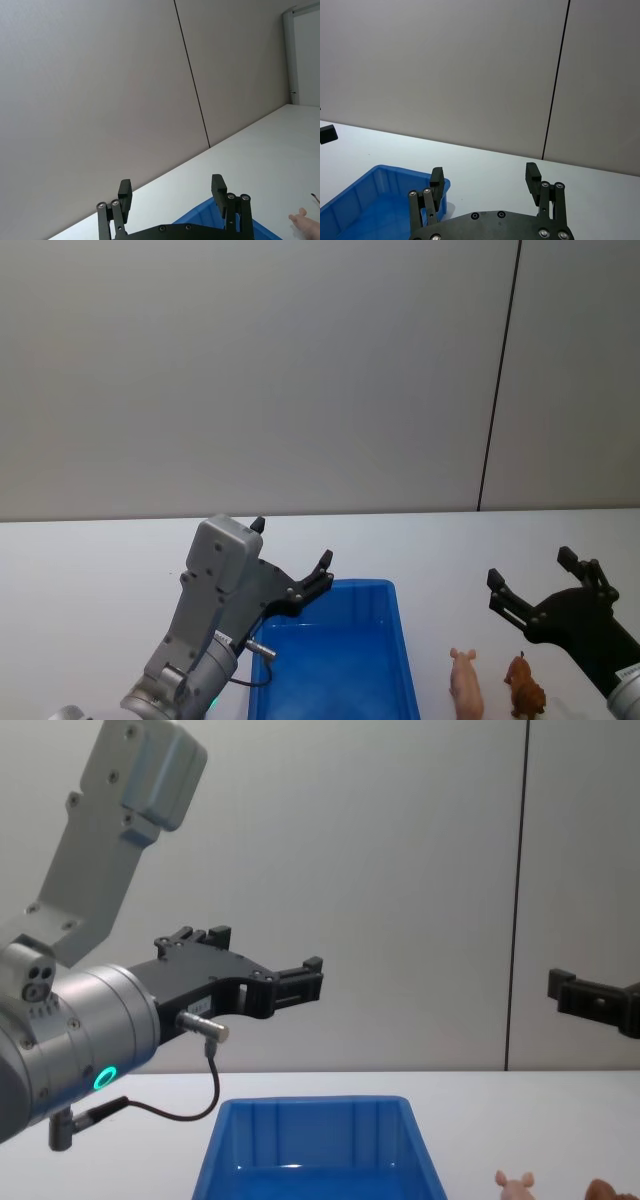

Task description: Pick up the two dolls from the table and place them into the box.

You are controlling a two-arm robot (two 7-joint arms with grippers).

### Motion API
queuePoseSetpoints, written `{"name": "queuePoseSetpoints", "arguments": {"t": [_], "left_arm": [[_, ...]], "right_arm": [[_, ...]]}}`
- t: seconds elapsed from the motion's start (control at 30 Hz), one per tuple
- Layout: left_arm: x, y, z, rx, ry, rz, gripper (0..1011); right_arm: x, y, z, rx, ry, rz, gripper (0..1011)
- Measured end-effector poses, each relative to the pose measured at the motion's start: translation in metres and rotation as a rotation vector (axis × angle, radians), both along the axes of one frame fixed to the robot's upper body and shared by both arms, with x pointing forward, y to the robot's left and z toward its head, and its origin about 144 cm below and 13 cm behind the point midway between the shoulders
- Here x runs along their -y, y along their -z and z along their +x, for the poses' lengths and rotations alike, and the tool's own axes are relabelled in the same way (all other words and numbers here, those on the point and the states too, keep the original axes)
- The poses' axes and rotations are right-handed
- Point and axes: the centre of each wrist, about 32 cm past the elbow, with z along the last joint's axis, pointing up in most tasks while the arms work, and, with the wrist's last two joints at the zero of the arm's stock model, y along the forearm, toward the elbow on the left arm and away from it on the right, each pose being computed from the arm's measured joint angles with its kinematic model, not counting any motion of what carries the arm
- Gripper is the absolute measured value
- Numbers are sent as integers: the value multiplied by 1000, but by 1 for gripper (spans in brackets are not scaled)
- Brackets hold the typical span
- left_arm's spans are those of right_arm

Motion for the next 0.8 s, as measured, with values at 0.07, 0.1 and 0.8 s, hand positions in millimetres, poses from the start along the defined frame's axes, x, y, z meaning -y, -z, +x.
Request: {"name": "queuePoseSetpoints", "arguments": {"t": [0.07, 0.1, 0.8], "left_arm": [[0, 0, 0, 0, 0, 0, 1001], [0, 0, 0, 0, 0, 0, 1001], [0, 0, 0, 0, 0, 0, 1001]], "right_arm": [[0, 0, 0, 0, 0, 0, 1001], [0, 0, 0, 0, 0, 0, 1001], [0, 0, 0, 0, 0, 0, 1001]]}}
